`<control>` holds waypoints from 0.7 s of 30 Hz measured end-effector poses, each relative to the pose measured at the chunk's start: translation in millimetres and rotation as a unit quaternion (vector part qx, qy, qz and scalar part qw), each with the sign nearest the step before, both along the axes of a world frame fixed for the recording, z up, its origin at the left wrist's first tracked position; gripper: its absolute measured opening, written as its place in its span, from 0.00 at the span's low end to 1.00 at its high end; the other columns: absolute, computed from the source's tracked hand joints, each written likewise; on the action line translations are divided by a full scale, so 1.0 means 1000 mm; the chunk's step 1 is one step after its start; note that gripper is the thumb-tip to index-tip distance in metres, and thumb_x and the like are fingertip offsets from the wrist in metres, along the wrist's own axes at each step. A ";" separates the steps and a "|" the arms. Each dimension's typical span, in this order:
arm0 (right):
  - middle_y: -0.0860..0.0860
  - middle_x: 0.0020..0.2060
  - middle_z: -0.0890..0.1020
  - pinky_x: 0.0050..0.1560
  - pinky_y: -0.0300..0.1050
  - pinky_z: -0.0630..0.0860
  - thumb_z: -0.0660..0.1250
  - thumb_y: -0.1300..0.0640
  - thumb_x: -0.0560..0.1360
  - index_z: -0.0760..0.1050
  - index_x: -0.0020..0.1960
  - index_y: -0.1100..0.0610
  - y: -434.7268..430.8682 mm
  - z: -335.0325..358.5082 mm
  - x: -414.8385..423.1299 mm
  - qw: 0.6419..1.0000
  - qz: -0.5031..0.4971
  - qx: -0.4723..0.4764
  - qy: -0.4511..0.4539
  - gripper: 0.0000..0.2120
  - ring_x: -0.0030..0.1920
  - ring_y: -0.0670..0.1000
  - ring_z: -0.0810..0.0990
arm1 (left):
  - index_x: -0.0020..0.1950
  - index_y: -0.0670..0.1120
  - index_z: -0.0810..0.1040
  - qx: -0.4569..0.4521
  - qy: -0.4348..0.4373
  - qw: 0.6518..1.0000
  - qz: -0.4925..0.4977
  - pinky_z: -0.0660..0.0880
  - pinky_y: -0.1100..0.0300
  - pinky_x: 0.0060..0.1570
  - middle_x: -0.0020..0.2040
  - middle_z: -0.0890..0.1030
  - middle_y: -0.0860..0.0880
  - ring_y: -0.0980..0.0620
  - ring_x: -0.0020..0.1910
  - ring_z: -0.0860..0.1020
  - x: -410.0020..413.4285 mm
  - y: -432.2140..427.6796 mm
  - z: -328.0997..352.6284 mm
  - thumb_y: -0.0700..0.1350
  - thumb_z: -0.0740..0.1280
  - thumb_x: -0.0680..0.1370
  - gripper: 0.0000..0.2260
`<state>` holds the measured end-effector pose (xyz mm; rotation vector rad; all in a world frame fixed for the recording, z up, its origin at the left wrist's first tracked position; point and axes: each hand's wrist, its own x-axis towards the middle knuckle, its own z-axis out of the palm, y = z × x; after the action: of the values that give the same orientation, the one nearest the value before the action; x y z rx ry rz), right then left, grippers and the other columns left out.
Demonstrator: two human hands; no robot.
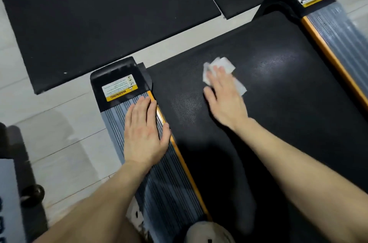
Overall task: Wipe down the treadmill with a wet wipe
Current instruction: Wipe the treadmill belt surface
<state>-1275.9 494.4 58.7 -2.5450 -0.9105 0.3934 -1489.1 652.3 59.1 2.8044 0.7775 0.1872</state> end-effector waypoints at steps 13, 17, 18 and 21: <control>0.47 0.86 0.55 0.85 0.58 0.52 0.50 0.44 0.89 0.53 0.87 0.49 0.002 0.004 0.006 0.955 0.265 -0.090 -0.099 0.28 0.86 0.51 0.50 | 0.80 0.37 0.67 0.008 0.013 1.000 -0.026 0.55 0.40 0.82 0.79 0.67 0.38 0.40 0.82 0.62 0.000 0.003 0.004 0.53 0.62 0.82 0.30; 0.49 0.87 0.53 0.85 0.58 0.53 0.54 0.44 0.88 0.52 0.87 0.51 -0.009 0.002 -0.035 0.962 0.263 -0.053 -0.056 0.31 0.86 0.50 0.46 | 0.80 0.38 0.68 0.004 -0.011 1.000 -0.013 0.56 0.41 0.82 0.80 0.68 0.40 0.41 0.82 0.62 0.001 0.000 0.001 0.50 0.62 0.81 0.29; 0.49 0.87 0.52 0.85 0.57 0.52 0.56 0.45 0.88 0.50 0.87 0.51 -0.031 0.004 -0.059 0.943 0.325 -0.051 -0.054 0.32 0.86 0.50 0.46 | 0.79 0.38 0.69 0.001 -0.019 1.000 -0.008 0.56 0.41 0.82 0.80 0.68 0.40 0.41 0.82 0.63 0.001 0.000 0.002 0.50 0.62 0.81 0.29; 0.49 0.86 0.56 0.85 0.58 0.53 0.58 0.47 0.88 0.58 0.86 0.54 -0.097 -0.005 -0.098 0.860 0.509 -0.019 -0.034 0.29 0.86 0.50 0.49 | 0.78 0.39 0.71 0.020 -0.039 0.999 -0.006 0.58 0.42 0.82 0.78 0.70 0.40 0.40 0.80 0.65 0.001 -0.002 0.001 0.49 0.63 0.81 0.27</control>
<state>-1373.4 397.3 53.9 -1.8806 -2.2487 0.5994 -1487.9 649.9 60.1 2.8188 0.7454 0.3118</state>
